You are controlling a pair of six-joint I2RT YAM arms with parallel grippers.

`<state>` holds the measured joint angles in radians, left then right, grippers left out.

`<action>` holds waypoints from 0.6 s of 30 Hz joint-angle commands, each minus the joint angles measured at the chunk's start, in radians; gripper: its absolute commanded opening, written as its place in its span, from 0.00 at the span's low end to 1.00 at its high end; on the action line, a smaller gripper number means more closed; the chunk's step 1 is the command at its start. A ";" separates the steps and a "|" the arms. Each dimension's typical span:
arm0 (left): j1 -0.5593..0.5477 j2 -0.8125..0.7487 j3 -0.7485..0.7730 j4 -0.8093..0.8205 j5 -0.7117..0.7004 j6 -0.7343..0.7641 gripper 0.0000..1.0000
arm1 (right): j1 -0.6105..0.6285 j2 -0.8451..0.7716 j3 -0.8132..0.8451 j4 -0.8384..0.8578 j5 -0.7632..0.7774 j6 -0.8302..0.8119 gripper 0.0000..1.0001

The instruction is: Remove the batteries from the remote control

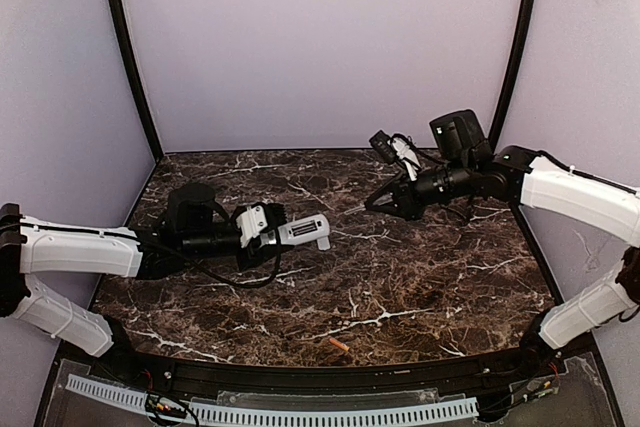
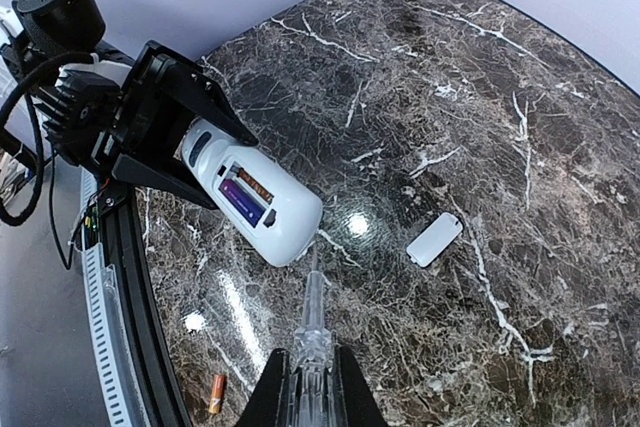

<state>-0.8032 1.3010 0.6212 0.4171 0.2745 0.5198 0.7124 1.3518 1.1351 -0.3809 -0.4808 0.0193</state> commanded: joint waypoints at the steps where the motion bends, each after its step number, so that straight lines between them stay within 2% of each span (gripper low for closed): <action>1: 0.002 -0.024 0.007 0.005 0.039 -0.015 0.00 | -0.005 0.019 0.042 -0.033 -0.038 -0.015 0.00; 18: 0.002 -0.045 -0.045 0.041 -0.009 0.128 0.00 | -0.004 0.062 0.103 -0.112 -0.101 -0.057 0.00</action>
<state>-0.8032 1.2896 0.5880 0.4397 0.2832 0.6033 0.7124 1.3975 1.2007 -0.4786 -0.5480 -0.0261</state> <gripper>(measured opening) 0.480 0.099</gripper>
